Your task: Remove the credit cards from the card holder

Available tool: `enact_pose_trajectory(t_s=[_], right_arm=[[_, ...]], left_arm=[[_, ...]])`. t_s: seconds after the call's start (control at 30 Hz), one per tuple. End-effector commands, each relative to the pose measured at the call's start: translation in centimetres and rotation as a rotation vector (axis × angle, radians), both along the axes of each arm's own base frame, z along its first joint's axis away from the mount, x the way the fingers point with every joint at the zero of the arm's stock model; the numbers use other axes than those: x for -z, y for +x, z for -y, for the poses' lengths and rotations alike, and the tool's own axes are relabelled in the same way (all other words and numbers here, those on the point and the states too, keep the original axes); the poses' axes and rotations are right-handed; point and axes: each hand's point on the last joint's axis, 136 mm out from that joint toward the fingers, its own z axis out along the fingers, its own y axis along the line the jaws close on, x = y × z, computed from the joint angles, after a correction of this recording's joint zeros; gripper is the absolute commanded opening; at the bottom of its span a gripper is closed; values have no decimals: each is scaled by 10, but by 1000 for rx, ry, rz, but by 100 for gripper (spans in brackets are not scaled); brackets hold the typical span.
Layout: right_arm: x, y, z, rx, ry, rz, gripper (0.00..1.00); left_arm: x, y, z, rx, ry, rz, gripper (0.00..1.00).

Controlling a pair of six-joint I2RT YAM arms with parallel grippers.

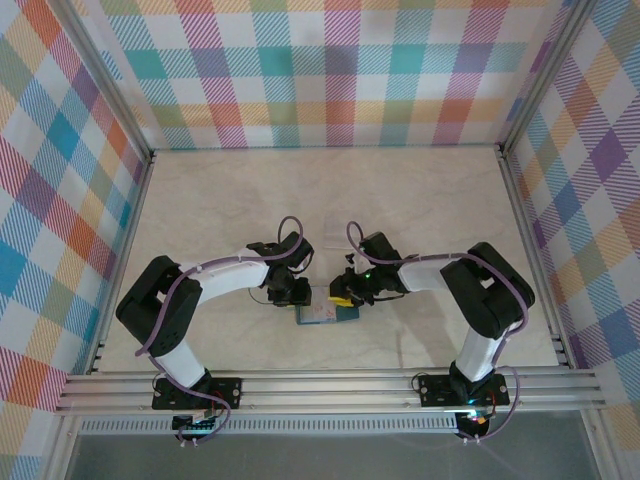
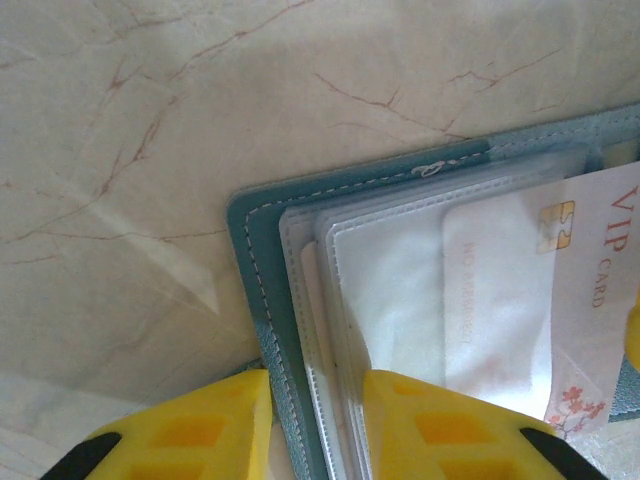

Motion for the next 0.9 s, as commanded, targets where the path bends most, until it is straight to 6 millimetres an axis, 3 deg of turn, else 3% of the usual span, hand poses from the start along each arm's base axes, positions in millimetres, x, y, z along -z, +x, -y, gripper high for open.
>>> enact_pose_trajectory(t_s=[0.0,0.23,0.87], right_arm=[[22,-8,-1,-27,-6,-22,28],[34,-6,16,-30,-166,-4,29],[25,-6,4,-174,-203,80,32]], left_arm=[[22,-19,-24,1,113,-85,30],[20,-19,-26,-4,117,-78,30],[24,-23,-31,-4,132,-84,29]])
